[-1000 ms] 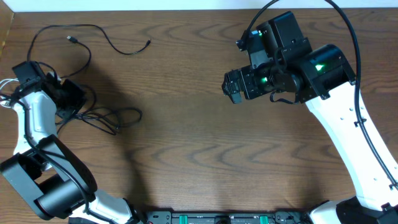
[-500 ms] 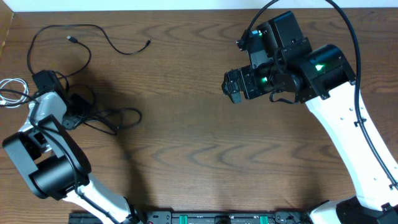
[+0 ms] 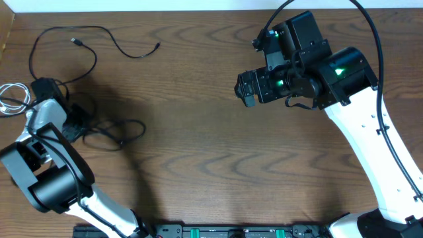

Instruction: Untangle cables

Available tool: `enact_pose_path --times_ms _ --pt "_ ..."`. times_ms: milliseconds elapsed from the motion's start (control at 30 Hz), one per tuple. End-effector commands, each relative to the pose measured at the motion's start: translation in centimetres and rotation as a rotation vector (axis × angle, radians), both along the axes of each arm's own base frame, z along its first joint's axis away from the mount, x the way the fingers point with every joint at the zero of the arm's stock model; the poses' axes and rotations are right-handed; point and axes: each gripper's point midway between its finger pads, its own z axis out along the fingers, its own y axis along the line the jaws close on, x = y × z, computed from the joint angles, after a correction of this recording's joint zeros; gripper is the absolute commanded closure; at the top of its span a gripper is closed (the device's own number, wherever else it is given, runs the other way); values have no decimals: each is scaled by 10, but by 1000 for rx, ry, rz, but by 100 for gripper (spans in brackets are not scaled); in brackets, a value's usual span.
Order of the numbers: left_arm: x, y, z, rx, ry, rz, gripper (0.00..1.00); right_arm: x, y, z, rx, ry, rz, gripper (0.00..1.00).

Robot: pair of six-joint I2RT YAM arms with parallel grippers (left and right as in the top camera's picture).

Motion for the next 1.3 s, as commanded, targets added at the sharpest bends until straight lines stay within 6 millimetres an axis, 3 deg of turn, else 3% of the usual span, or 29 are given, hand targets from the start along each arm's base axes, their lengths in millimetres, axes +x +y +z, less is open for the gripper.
enact_pose_path --times_ms 0,233,467,633,700,800,900,967,1000,1133,1267 --pt "-27 20 -2 50 82 59 92 -1 -1 -3 4 19 -12 1" --pt "-7 23 52 111 -73 50 92 -3 -2 -5 -4 30 -9 1" --pt "20 4 109 64 -308 -8 92 -3 -2 -5 -5 31 -9 1" --pt "35 -19 160 -7 -514 -15 92 -4 -3 -5 -5 32 -9 1" --pt "42 -38 182 -93 -612 -37 92 -4 -3 -5 -5 32 -9 1" --pt "54 -90 218 -292 -762 -173 83 -4 -3 -5 -5 32 -9 1" --pt "57 -149 246 -487 -849 -343 50 -4 -3 -5 -5 32 -9 1" --pt "54 -182 255 -585 -856 -425 37 -4 -3 -5 -5 32 -9 1" --pt "51 -202 255 -623 -836 -467 34 -4 -3 -5 -6 33 -10 1" --pt "40 -246 247 -626 -758 -610 31 -7 -12 1 -3 28 -27 1" --pt "21 -264 227 -507 -602 -616 30 -14 -30 15 -2 2 -65 1"
